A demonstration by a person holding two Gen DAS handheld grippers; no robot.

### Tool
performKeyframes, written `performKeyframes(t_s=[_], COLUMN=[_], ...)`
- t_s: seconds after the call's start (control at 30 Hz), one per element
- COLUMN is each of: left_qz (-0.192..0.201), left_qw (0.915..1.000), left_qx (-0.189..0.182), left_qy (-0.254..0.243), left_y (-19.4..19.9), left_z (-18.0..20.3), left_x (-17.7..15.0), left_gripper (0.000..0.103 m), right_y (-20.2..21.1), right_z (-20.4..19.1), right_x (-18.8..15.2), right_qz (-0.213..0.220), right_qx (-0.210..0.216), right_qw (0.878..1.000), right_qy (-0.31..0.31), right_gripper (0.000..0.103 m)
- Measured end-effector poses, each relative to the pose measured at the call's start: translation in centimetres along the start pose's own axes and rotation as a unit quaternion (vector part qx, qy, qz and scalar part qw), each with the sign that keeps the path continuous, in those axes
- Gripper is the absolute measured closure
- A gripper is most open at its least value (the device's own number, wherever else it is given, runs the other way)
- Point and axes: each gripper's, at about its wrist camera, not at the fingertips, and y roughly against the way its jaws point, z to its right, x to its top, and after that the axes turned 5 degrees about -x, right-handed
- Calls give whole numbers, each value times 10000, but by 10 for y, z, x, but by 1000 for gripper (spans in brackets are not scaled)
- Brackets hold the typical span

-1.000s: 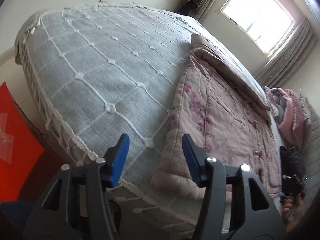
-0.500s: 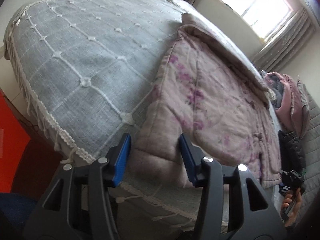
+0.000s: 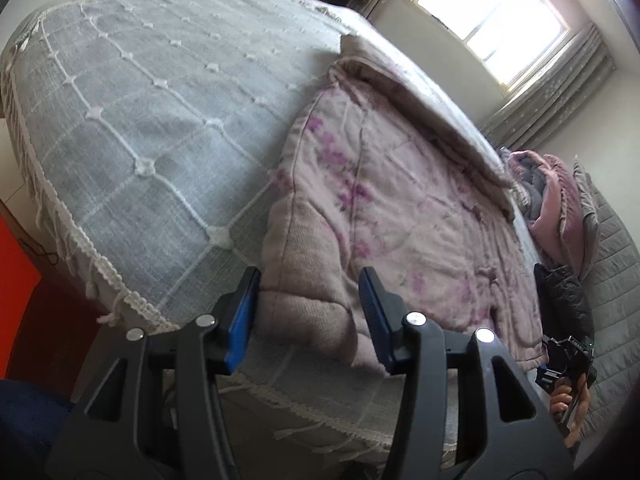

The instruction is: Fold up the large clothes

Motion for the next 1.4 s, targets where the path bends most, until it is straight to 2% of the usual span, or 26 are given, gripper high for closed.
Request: performKeyframes(t_s=[0.07,0.2,0.3,0.4,0.53,0.67,0.7,0.77,0.83,0.97,1.07,1.13,1.17,1.23,1.27,1.3,1.33,1.4], left_qz=[161,205,21,-137,-244,-487,-406,-222,-148,-94,-96,-15,28,126,178,233,299,320], left_qw=[9997,9982,9983,9981,9979,9962,9973,9991,9994,9994,9992,9993,9994,9995,9994,9993,9990,9984], left_qx=[-154,-524,-427,-414,-528,-566,-452,-230,-240,-254,-219,-178,-157,-141,-166,-195,-251,-412], left_qy=[-25,208,387,426,288,452,418,291,208,196,320,326,297,255,248,227,222,230], left_y=[4,2,-10,-15,-18,-30,-30,-26,-25,-24,-31,-34,-34,-33,-31,-29,-26,-21], left_z=[2,0,-5,-6,2,1,2,6,10,11,9,11,13,16,16,16,16,13], left_x=[1,6,7,3,-2,-6,-6,-6,-6,-6,-5,-5,-5,-4,-4,-3,-1,3], left_gripper=[52,52,52,52,49,48,49,67,74,75,74,75,80,84,86,87,88,88], right_y=[0,-8,-11,-6,-6,-9,-8,-10,-9,-12,-16,-18,-18,-19,-20,-19,-19,-8], right_z=[-5,-13,-12,-14,-8,-17,-19,-24,-24,-16,-9,-13,-18,-27,-33,-36,-34,-29], right_x=[0,-3,-3,-6,-10,-19,-21,-23,-24,-22,-19,-20,-21,-26,-27,-29,-31,-37], right_qz=[-3,-41,-88,54,-134,-172,-150,-67,-34,-44,115,216,242,307,348,384,299,415], right_qx=[173,19,-45,-598,-361,-639,-695,-807,-767,-396,-197,-208,-260,-511,-635,-642,-315,-42], right_qw=[9998,9998,9998,9971,9985,9947,9938,9919,9924,9974,9992,9986,9979,9949,9927,9915,9942,9957], right_qy=[63,204,159,465,388,788,860,978,963,608,320,433,549,819,967,1060,981,824], right_gripper=[54,54,54,56,55,55,54,54,54,55,53,48,45,45,52,80,81,85])
